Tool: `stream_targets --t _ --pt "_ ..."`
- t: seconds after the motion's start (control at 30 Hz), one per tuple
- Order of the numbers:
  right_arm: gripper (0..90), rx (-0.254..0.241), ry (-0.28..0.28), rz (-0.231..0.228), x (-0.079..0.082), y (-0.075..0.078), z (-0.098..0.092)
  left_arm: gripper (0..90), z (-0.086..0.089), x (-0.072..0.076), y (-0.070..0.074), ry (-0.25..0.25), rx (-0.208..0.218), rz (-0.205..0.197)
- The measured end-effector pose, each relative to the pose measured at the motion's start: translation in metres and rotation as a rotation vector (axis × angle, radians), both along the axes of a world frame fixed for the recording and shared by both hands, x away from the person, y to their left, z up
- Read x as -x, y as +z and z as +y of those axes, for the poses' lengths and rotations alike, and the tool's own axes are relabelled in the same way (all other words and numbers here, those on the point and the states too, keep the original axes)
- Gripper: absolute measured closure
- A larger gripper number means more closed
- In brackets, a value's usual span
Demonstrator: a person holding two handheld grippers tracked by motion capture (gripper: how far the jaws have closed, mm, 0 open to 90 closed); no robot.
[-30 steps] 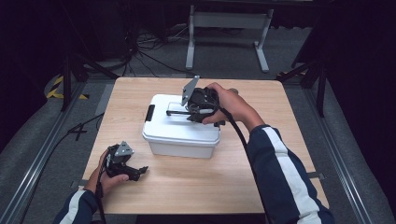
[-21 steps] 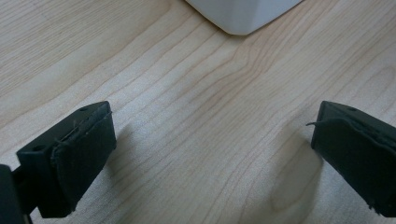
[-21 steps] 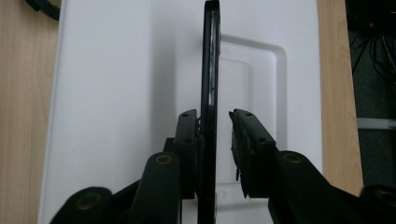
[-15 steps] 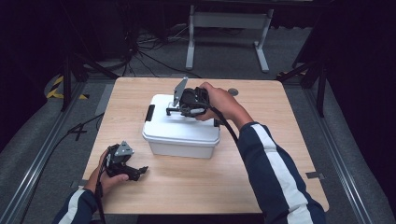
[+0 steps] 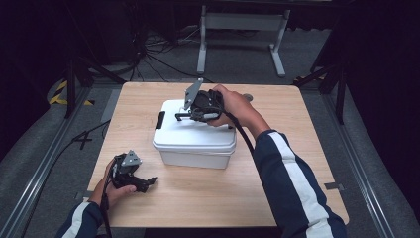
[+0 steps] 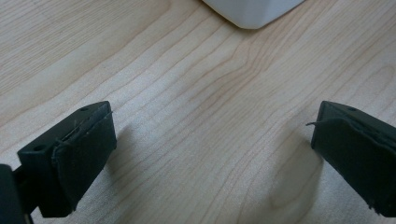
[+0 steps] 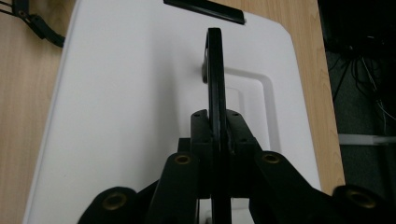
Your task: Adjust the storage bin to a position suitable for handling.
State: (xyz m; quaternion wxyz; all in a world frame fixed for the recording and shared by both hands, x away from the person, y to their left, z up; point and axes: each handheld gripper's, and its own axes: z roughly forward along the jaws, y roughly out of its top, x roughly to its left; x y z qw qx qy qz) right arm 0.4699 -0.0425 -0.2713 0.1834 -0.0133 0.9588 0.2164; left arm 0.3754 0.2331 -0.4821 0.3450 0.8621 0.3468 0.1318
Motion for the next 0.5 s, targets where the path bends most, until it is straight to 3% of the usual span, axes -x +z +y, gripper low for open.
stream_targets --t 0.2,0.33,0.5 --pt "84.5 -0.030 0.028 -0.022 0.0018 -0.0001 0.0055 0.5 0.0000 0.0000 0.0000 0.000 0.000 0.000" --pt "84.6 -0.101 0.049 -0.023 0.0026 0.0034 0.0075 0.4 -0.0001 0.0000 -0.0001 0.000 0.001 0.000" --pt "84.6 -0.074 0.061 -0.024 0.0055 -0.0004 0.0090 0.4 0.0000 -0.0001 0.0000 -0.001 -0.001 0.000"
